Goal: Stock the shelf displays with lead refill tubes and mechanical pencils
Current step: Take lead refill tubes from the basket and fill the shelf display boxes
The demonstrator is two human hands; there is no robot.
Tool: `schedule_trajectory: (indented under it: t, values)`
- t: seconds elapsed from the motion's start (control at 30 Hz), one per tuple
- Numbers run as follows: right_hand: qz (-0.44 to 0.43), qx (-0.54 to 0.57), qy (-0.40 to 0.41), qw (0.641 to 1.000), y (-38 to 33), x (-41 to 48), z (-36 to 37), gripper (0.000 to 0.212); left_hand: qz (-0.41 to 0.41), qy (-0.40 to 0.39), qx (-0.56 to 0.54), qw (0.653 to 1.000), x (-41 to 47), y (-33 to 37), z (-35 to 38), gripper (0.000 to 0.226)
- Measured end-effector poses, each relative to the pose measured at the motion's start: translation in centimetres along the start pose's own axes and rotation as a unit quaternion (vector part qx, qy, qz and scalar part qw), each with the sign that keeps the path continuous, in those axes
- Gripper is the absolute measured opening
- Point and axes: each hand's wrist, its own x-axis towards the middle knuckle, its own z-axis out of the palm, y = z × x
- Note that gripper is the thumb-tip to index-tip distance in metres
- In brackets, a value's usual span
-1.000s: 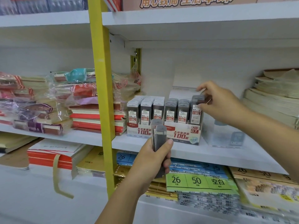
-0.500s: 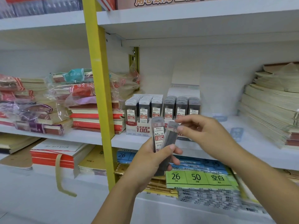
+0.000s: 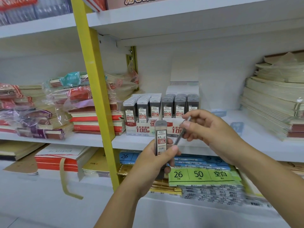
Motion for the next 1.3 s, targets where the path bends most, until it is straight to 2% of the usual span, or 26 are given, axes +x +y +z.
schedule_trajectory:
  t: [0.1,0.3,0.43,0.5,0.6,0.7,0.77,0.9,1.03,1.13,1.23,1.3]
  values:
    - [0.009,-0.041,0.000,0.999,0.1,-0.1,0.0,0.022,-0.008,0.035,0.013,0.999,0.3,-0.5,-0.2,0.031]
    - [0.023,0.001,0.032,0.999,0.2,0.1,0.0,0.024,-0.004,0.043,0.002,0.999,0.2,-0.6,-0.1,0.023]
    - [0.017,-0.045,0.036,0.998,0.0,-0.1,0.1,0.019,-0.011,0.043,0.006,0.999,0.5,-0.8,-0.3,0.016]
    - [-0.020,-0.078,0.072,0.994,-0.7,0.0,-0.1,0.022,-0.021,0.047,-0.004,0.999,0.6,-0.5,-0.4,0.018]
    - [-0.139,-0.161,0.174,0.962,-2.9,1.3,-1.9,0.028,-0.054,0.059,-0.066,0.995,1.2,-0.1,-0.3,0.026]
    - [-0.205,-0.358,0.187,0.891,-4.8,3.5,-3.8,0.026,-0.060,0.071,-0.078,0.993,1.7,0.2,-0.4,0.026]
    - [-0.190,-0.451,0.162,0.857,-5.1,4.8,-4.5,0.026,-0.046,0.069,-0.053,0.995,1.8,0.0,-0.6,0.027]
    - [-0.132,-0.516,0.110,0.839,-4.3,6.5,-4.7,0.024,-0.025,0.068,-0.012,0.997,1.6,-0.2,-1.0,0.032]
    - [-0.097,-0.526,0.085,0.841,-3.8,7.5,-5.0,0.018,-0.004,0.068,-0.008,0.998,1.7,-0.1,-1.1,0.028]
    - [-0.092,-0.587,0.064,0.802,-3.3,7.8,-4.8,0.012,0.014,0.063,-0.015,0.998,1.7,0.0,-1.2,0.024]
    - [-0.079,-0.629,0.084,0.769,-2.8,7.3,-4.4,0.018,0.011,0.053,-0.015,0.998,1.5,0.1,-1.3,0.024]
    - [-0.128,-0.611,0.126,0.771,-2.8,6.2,-3.5,0.022,0.021,0.047,-0.023,0.998,1.3,0.3,-1.4,0.023]
